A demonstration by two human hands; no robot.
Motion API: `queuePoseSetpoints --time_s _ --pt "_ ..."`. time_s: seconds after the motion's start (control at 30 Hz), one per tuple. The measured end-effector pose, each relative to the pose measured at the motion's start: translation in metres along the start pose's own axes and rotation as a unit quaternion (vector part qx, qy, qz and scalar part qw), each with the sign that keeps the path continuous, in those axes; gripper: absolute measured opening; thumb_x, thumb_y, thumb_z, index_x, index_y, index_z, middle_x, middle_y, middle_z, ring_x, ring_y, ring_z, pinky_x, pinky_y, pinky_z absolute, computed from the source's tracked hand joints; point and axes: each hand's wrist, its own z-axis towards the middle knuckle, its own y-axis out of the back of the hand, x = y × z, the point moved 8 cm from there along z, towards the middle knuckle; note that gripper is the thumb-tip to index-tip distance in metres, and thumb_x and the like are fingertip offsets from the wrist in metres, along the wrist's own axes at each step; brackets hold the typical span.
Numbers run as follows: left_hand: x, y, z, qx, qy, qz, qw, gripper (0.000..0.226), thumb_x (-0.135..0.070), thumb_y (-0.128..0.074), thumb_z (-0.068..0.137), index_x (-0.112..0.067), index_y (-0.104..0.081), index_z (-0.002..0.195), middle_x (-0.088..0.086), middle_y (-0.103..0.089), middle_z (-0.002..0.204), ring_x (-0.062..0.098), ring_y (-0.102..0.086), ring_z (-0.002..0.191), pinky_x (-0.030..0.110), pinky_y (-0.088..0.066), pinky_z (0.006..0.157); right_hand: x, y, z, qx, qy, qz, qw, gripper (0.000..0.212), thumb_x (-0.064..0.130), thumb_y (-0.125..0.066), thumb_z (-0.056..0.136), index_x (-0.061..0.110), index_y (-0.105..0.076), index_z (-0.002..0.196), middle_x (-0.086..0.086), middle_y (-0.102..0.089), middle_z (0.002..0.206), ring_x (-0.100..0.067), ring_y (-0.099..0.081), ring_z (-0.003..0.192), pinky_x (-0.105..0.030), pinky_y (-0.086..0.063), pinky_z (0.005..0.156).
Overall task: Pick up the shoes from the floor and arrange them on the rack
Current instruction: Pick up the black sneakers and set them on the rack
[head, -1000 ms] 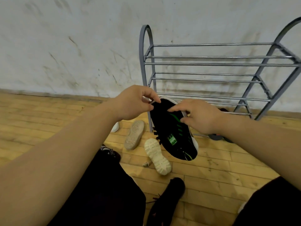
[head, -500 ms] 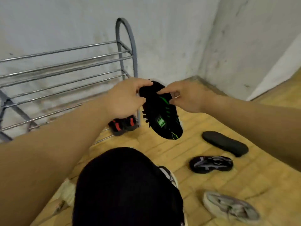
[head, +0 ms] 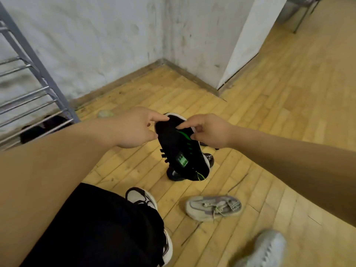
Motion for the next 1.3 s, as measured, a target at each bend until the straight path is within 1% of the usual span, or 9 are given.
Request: queuePoseSetpoints --time_s 0.3,0.4,0.5,0.67,0.83,0.97,1.13,1.23,1.3 --pt "0.035 0.034 0.001 -0.065 0.065 -0.100 0.991 0.047 -0.027 -0.069 0.094 -0.057 -0.059 0.129 -0.001 -0.064 0.128 0.013 -0.068 0.109 0.040 -0.057 0.093 0.011 -0.003 0.048 0.018 0.035 0.017 0.999 0.058 0.001 -0.068 0.089 0.036 -0.065 0.135 0.015 -0.064 0.131 -0.007 -0.059 0.118 -0.032 -0.048 0.104" --pt "0.036 0.041 0.007 -0.088 0.077 -0.130 0.984 0.048 -0.024 -0.065 0.098 -0.054 -0.056 0.134 -0.003 -0.065 0.109 0.022 -0.070 0.063 0.027 -0.054 0.049 0.006 0.009 0.065 0.017 0.015 0.031 0.999 0.057 0.002 -0.069 0.089 0.038 -0.066 0.133 0.015 -0.066 0.130 -0.012 -0.062 0.115 -0.037 -0.051 0.102" --pt "0.034 0.051 0.015 -0.131 0.077 -0.138 0.979 0.048 -0.018 -0.061 0.100 -0.046 -0.055 0.139 -0.001 -0.061 0.094 0.006 -0.035 0.027 0.021 -0.036 0.036 0.007 0.027 0.080 0.003 0.017 0.031 0.999 0.057 -0.002 -0.067 0.088 0.037 -0.068 0.131 0.014 -0.067 0.127 -0.012 -0.063 0.114 -0.039 -0.051 0.103" --pt "0.037 0.056 0.015 -0.134 0.076 -0.148 0.977 0.046 -0.020 -0.063 0.099 -0.051 -0.057 0.133 -0.013 -0.055 0.087 0.021 -0.068 0.076 0.035 -0.053 0.059 0.013 0.035 0.090 0.005 0.039 0.004 0.999 0.057 -0.006 -0.065 0.089 0.034 -0.070 0.129 0.015 -0.066 0.122 -0.009 -0.059 0.116 -0.036 -0.048 0.105" --pt "0.049 0.056 0.017 -0.139 0.086 -0.171 0.972 0.047 -0.015 -0.062 0.100 -0.047 -0.058 0.134 -0.011 -0.061 0.089 0.010 -0.046 0.040 0.024 -0.040 0.042 0.013 0.022 0.096 0.009 0.036 0.024 0.999 0.056 -0.003 -0.066 0.089 0.034 -0.069 0.131 0.019 -0.065 0.123 -0.007 -0.060 0.115 -0.037 -0.048 0.106" --pt "0.057 0.053 0.022 -0.127 0.079 -0.217 0.965 0.051 -0.014 -0.066 0.095 -0.048 -0.061 0.133 -0.013 -0.065 0.125 0.021 -0.060 0.093 0.027 -0.046 0.069 0.010 0.014 0.100 -0.003 0.023 0.077 0.997 0.055 0.002 -0.069 0.089 0.042 -0.069 0.127 0.014 -0.070 0.124 -0.019 -0.066 0.111 -0.043 -0.052 0.101" --pt "0.059 0.054 0.025 -0.125 0.075 -0.215 0.966 0.053 -0.012 -0.067 0.094 -0.048 -0.061 0.133 -0.010 -0.061 0.138 0.036 -0.068 0.112 0.046 -0.054 0.095 0.008 0.010 0.105 0.004 0.004 0.109 0.994 0.056 0.006 -0.069 0.089 0.049 -0.068 0.124 -0.003 -0.073 0.119 -0.024 -0.068 0.107 -0.046 -0.053 0.100" --pt "0.057 0.053 0.026 -0.115 0.068 -0.191 0.973 0.056 -0.010 -0.066 0.095 -0.046 -0.058 0.137 -0.004 -0.070 0.123 0.019 -0.075 0.078 0.034 -0.061 0.070 0.006 0.010 0.103 0.055 -0.011 0.110 0.992 0.055 0.005 -0.070 0.091 0.044 -0.067 0.130 0.010 -0.070 0.127 -0.009 -0.067 0.113 -0.035 -0.050 0.104" --pt "0.057 0.054 0.027 -0.122 0.082 -0.131 0.980 0.058 -0.008 -0.064 0.096 -0.041 -0.054 0.143 -0.002 -0.070 0.120 0.003 -0.057 0.045 0.012 -0.040 0.042 -0.006 0.015 0.100 0.079 -0.045 0.126 0.988 0.050 0.009 -0.072 0.092 0.043 -0.068 0.128 0.018 -0.062 0.136 0.000 -0.064 0.116 -0.030 -0.047 0.103"
